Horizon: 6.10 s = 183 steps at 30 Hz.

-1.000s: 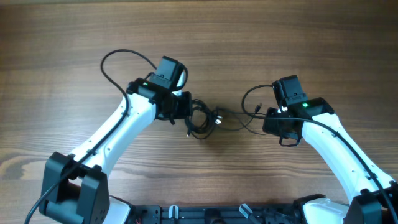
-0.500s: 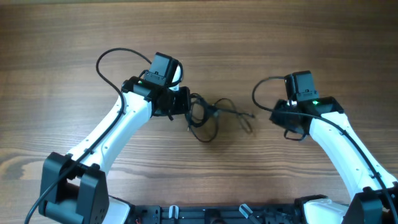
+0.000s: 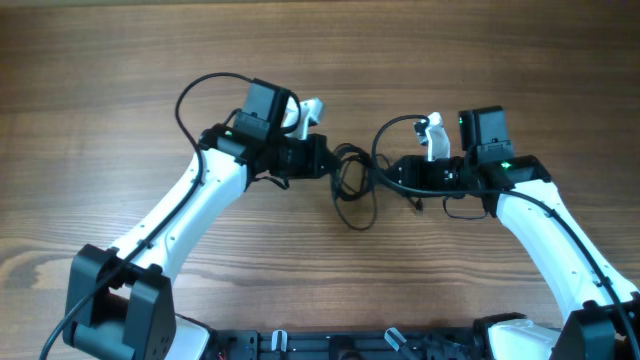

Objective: Untangle cables

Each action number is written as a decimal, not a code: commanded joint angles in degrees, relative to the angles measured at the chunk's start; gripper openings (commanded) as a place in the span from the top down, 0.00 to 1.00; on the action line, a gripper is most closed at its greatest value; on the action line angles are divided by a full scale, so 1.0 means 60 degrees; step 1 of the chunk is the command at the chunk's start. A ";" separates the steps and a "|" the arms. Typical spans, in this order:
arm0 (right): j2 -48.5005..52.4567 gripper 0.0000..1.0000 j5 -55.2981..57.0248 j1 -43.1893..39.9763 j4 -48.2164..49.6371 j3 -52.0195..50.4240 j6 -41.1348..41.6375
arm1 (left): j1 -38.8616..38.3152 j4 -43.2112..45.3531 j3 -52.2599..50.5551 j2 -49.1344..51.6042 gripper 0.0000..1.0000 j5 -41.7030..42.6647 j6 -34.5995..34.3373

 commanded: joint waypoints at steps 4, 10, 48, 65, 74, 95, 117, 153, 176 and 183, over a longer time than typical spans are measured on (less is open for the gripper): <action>0.0098 0.52 0.0725 0.0353 0.0120 -0.0015 0.0514 | -0.0678 0.0484 -0.0004 -0.0055 0.96 0.0637 0.0200; 0.0098 0.52 0.0801 0.0357 0.0120 -0.0015 0.0535 | -0.0801 0.0506 -0.0004 -0.0055 0.96 0.0736 0.0208; 0.0098 0.23 0.2590 0.0321 -0.0528 -0.0015 0.1213 | -0.0237 -0.0765 -0.0004 -0.0055 0.96 0.0084 0.1053; 0.0098 0.39 0.0058 0.0331 0.1038 -0.0015 -0.1035 | -0.0215 0.0514 -0.0004 -0.0055 0.96 0.2758 0.1333; 0.0098 0.71 0.0055 0.0331 0.0710 -0.0015 -0.1042 | -0.0215 0.0586 -0.0004 -0.0055 0.96 0.2951 0.1337; 0.0098 0.96 0.6827 0.0328 -0.1395 -0.0015 0.3391 | 0.1060 -0.1723 -0.0004 -0.0055 0.96 -0.1392 0.1330; 0.0098 0.32 0.3530 0.0331 -0.0397 -0.0015 0.1111 | 0.1435 -0.1479 -0.0004 -0.0055 0.96 0.2761 0.3060; 0.0098 0.32 0.2987 0.0331 -0.0288 -0.0015 0.0685 | 0.0783 -0.2670 -0.0025 -0.0051 0.51 -0.1031 0.2248; 0.0098 0.32 0.3002 0.0328 -0.0441 -0.0015 0.0681 | -0.2353 -0.2619 -0.0040 0.0685 0.51 -0.4787 0.0681; 0.0098 0.32 0.3071 0.0328 -0.0441 -0.0015 0.0685 | -0.2958 -0.2488 -0.0040 0.1297 0.51 -0.4783 0.0681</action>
